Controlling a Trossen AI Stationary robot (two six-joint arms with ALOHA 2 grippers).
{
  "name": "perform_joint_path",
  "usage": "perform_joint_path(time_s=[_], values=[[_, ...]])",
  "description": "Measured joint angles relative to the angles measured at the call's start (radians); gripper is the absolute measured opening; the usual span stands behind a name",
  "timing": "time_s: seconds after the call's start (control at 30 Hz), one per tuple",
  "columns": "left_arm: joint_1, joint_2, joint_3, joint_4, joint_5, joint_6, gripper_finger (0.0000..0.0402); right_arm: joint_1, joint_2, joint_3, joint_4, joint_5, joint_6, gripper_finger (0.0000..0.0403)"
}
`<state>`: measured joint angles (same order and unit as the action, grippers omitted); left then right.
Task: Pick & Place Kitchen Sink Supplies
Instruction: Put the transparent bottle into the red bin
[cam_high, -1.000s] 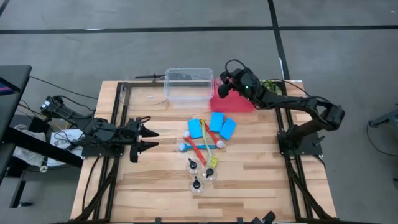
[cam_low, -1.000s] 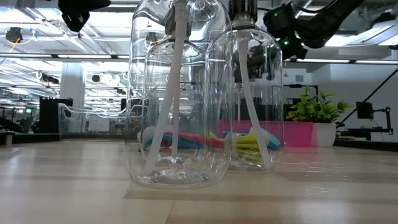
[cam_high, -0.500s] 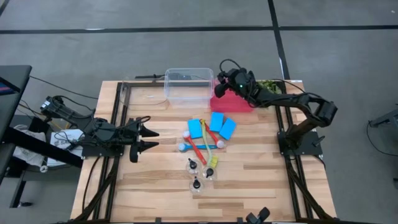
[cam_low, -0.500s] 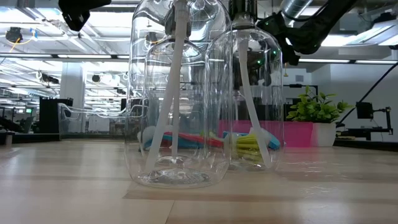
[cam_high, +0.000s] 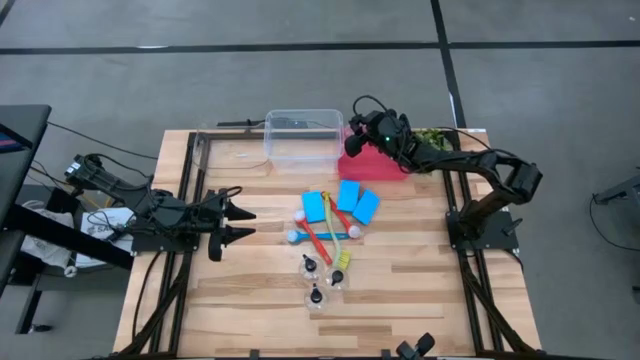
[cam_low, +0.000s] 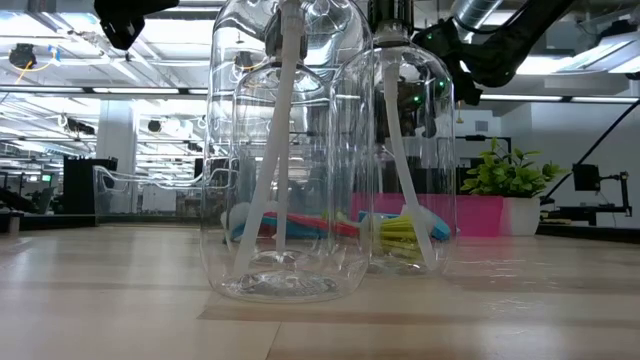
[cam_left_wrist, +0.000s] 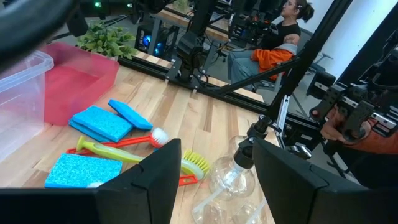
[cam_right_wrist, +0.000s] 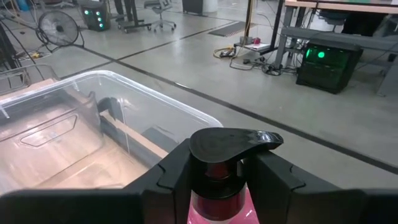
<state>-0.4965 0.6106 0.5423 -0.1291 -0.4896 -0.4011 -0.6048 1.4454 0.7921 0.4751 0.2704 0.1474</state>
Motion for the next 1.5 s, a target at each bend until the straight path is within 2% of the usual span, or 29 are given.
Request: perform_joint_path(time_s=[0.3, 0.47, 0.9, 1.23, 1.5], values=[[0.0, 0.0, 0.0, 0.0, 0.0, 0.0, 0.0202, -0.006, 0.0, 0.0, -0.002, 0.0, 0.0, 0.0185], [0.0, 0.0, 0.0, 0.0, 0.0, 0.0, 0.0202, -0.006, -0.001, 0.0, -0.003, -0.001, 0.001, 0.0201], [0.0, 0.0, 0.0, 0.003, 0.0, 0.0, 0.0202, -0.006, -0.001, 0.0, -0.003, -0.009, 0.027, 0.0194], [0.0, 0.0, 0.0, 0.01, 0.0, 0.0, 0.0202, -0.004, -0.02, 0.0, -0.003, -0.012, 0.042, 0.0204], [0.0, 0.0, 0.0, 0.011, 0.0, 0.0, 0.0202, -0.005, -0.035, 0.0, -0.071, -0.012, 0.067, 0.0202]])
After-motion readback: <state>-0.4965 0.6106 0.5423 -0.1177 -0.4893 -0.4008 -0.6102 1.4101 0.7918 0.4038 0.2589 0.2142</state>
